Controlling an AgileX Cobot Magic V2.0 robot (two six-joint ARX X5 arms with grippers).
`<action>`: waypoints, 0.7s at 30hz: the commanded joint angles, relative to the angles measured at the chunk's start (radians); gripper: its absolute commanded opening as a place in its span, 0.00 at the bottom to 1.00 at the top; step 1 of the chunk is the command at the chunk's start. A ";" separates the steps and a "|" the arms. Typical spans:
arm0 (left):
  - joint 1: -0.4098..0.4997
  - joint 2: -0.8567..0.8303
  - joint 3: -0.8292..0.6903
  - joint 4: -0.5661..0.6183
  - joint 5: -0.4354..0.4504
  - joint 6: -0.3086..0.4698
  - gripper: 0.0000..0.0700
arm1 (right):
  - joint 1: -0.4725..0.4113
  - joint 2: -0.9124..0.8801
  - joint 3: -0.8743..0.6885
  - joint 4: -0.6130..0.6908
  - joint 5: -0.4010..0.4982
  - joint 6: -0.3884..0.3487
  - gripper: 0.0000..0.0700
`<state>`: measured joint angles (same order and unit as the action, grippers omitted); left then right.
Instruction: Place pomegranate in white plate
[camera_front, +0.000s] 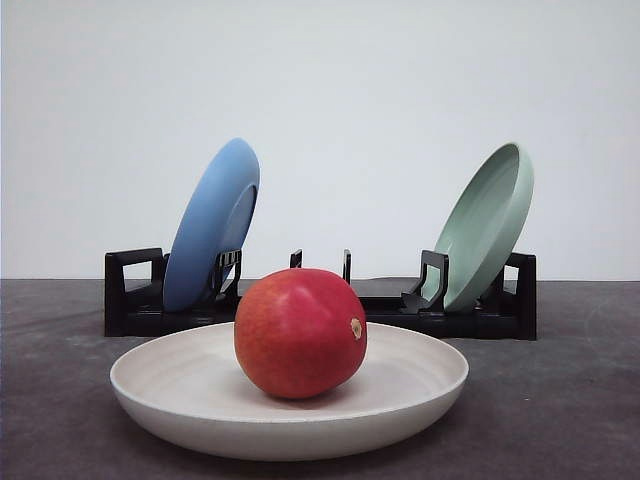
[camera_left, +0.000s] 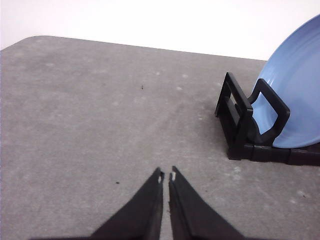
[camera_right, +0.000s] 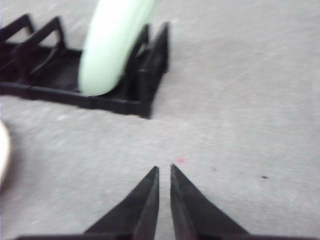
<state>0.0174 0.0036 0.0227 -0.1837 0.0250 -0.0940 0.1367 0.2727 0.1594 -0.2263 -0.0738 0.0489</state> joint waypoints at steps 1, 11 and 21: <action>0.002 0.001 -0.011 -0.002 -0.001 0.002 0.00 | -0.013 -0.052 -0.035 0.022 0.004 -0.009 0.05; 0.002 0.001 -0.011 -0.003 -0.001 0.002 0.00 | -0.063 -0.272 -0.149 0.081 0.004 -0.012 0.05; 0.002 0.001 -0.011 -0.003 -0.001 0.002 0.00 | -0.068 -0.269 -0.149 0.125 0.003 -0.015 0.05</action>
<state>0.0174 0.0044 0.0224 -0.1837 0.0250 -0.0940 0.0700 0.0025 0.0151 -0.1153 -0.0737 0.0433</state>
